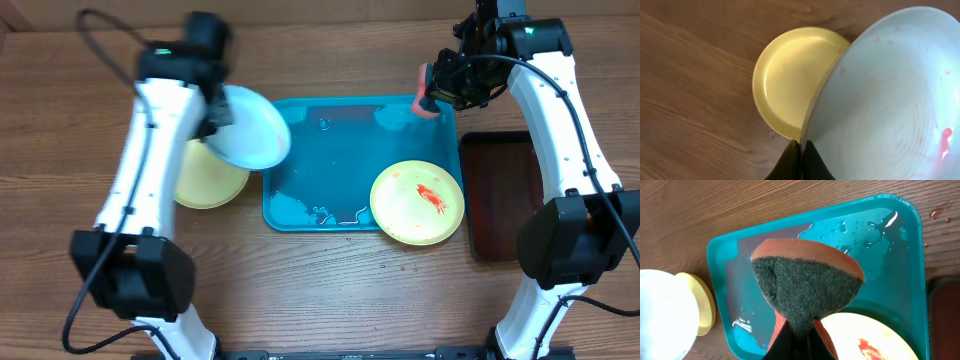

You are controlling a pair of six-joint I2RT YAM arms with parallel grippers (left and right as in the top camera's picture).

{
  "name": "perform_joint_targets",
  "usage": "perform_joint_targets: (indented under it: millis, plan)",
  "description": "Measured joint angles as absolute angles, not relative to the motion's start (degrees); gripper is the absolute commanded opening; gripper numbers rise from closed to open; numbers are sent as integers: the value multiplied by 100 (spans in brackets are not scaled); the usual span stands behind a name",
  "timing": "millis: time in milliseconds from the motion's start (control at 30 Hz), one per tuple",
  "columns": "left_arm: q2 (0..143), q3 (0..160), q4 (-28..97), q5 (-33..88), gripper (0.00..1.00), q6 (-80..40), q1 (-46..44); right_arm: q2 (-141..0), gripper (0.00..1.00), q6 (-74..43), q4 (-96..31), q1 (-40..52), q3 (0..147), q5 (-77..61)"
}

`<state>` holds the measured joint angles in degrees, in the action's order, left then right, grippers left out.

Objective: Clean dirty plates on tray and stack at the side
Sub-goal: 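Set the white plate onto the yellow plate left of the tray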

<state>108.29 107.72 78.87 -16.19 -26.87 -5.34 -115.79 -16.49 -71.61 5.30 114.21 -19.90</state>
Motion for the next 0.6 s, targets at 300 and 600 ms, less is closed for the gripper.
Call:
perform_joint_targets:
  millis: [300,600]
  plan:
    - [10833,9854,7413,-158,4,-1861,1365,-11579,4,-1645,-7161,530,11421,-1988]
    - [10866,7706,5120,388,4,-1627,2257,-11579,4,-1645,-7164,530,11421,-1986]
